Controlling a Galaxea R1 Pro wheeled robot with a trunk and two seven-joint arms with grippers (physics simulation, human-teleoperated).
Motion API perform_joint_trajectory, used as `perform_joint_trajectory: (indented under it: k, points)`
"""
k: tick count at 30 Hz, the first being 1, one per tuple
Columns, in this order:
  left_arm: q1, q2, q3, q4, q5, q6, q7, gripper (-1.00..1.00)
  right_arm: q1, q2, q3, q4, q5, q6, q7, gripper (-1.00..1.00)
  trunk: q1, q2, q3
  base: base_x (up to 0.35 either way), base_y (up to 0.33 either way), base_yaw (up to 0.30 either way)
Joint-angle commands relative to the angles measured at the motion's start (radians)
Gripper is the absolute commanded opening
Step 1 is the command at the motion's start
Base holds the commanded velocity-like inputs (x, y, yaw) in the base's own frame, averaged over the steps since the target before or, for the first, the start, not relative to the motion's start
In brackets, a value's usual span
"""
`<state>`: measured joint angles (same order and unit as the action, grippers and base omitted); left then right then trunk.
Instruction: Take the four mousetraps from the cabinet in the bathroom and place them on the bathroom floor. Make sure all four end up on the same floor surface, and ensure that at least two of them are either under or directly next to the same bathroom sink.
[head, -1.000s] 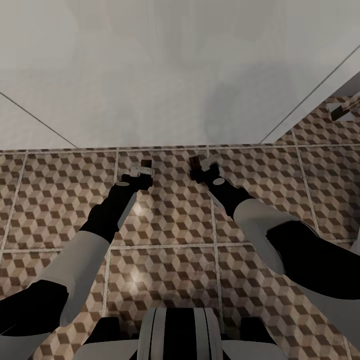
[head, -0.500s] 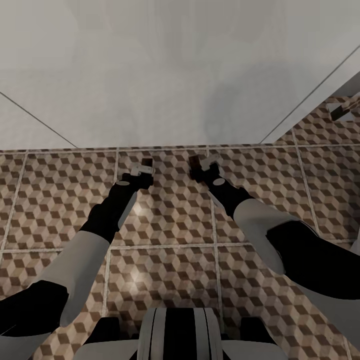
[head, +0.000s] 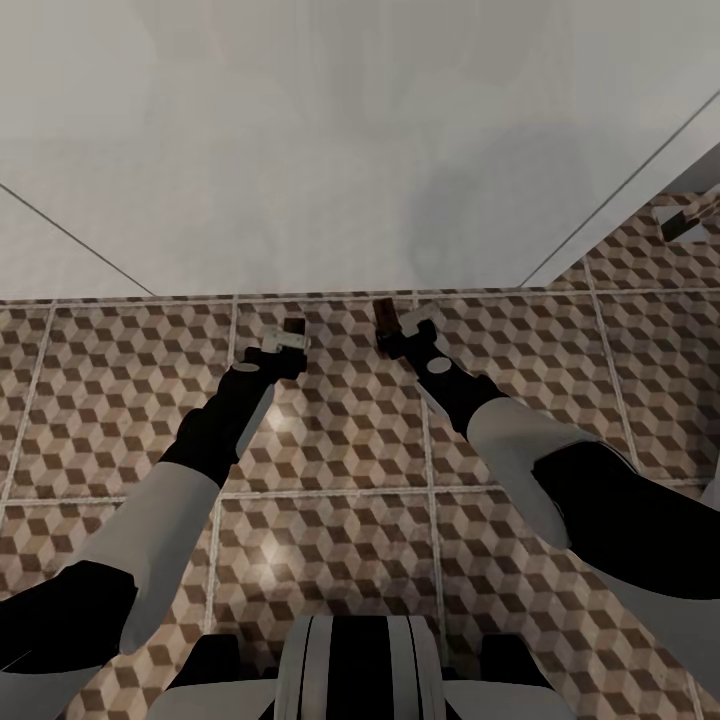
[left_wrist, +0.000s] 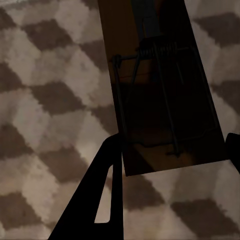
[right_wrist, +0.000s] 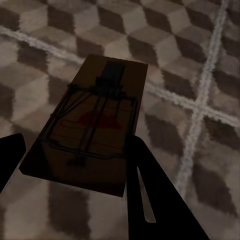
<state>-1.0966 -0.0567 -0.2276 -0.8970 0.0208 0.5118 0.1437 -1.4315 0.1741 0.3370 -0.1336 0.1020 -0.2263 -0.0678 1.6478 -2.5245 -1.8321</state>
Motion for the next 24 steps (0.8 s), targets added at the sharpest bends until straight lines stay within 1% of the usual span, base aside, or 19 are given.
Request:
perform_joint_trajectory:
  k: [1, 3, 5, 9, 11, 14, 16, 18, 21, 24]
  points:
    - [0.000, 0.001, -0.003, -0.002, 0.001, 0.005, 0.006, -1.00, 0.000, 0.000, 0.001, 0.002, 0.010, -0.004, -0.007, -1.00, 0.000, 0.000, 0.000, 0.000, 0.000, 0.000]
    - [0.000, 0.001, -0.003, -0.003, 0.001, 0.005, 0.005, -1.00, 0.000, 0.000, 0.001, 0.003, 0.010, -0.007, -0.007, -1.00, 0.000, 0.000, 0.000, 0.000, 0.000, 0.000]
    - [0.000, 0.001, -0.003, -0.004, 0.001, 0.005, -0.008, -1.00, 0.001, 0.000, 0.001, 0.015, 0.010, -0.011, -0.007, -1.00, 0.000, 0.000, 0.000, 0.000, 0.000, 0.000]
    - [0.000, 0.001, -0.001, -0.008, 0.001, 0.007, -0.094, -1.00, 0.002, 0.000, 0.001, 0.031, 0.021, -0.044, -0.007, -1.00, 0.000, 0.000, 0.000, 0.000, 0.000, 0.000]
    - [0.000, 0.001, 0.000, -0.010, 0.001, 0.010, -0.115, -1.00, 0.002, 0.000, 0.001, 0.041, 0.027, -0.063, -0.007, -1.00, 0.000, 0.000, 0.000, 0.000, 0.000, 0.000]
    - [0.000, 0.000, 0.003, -0.004, 0.001, 0.014, -0.124, -1.00, 0.002, 0.000, 0.001, 0.058, 0.030, -0.073, -0.007, -1.00, 0.000, 0.000, 0.000, 0.000, 0.000, 0.000]
    - [0.000, -0.003, 0.005, 0.023, 0.002, 0.015, -0.127, -1.00, 0.002, 0.000, 0.001, 0.064, 0.031, -0.076, -0.007, -1.00, 0.000, 0.000, 0.000, 0.000, 0.000, 0.000]
    - [0.000, -0.014, 0.007, 0.086, 0.001, 0.014, -0.128, -1.00, 0.002, 0.000, 0.001, 0.066, 0.032, -0.077, -0.007, -1.00, 0.000, 0.000, 0.000, 0.000, 0.000, 0.000]
    - [-0.001, -0.022, 0.009, 0.147, 0.000, 0.011, -0.128, -1.00, 0.002, 0.000, 0.001, 0.067, 0.032, -0.078, -0.007, -1.00, 0.000, 0.000, 0.000, 0.000, 0.000, 0.000]
    - [-0.002, -0.025, 0.010, 0.175, -0.001, 0.009, -0.127, -1.00, 0.002, 0.000, 0.002, 0.068, 0.033, -0.079, -0.007, -1.00, 0.000, 0.000, 0.000, 0.000, 0.000, 0.000]
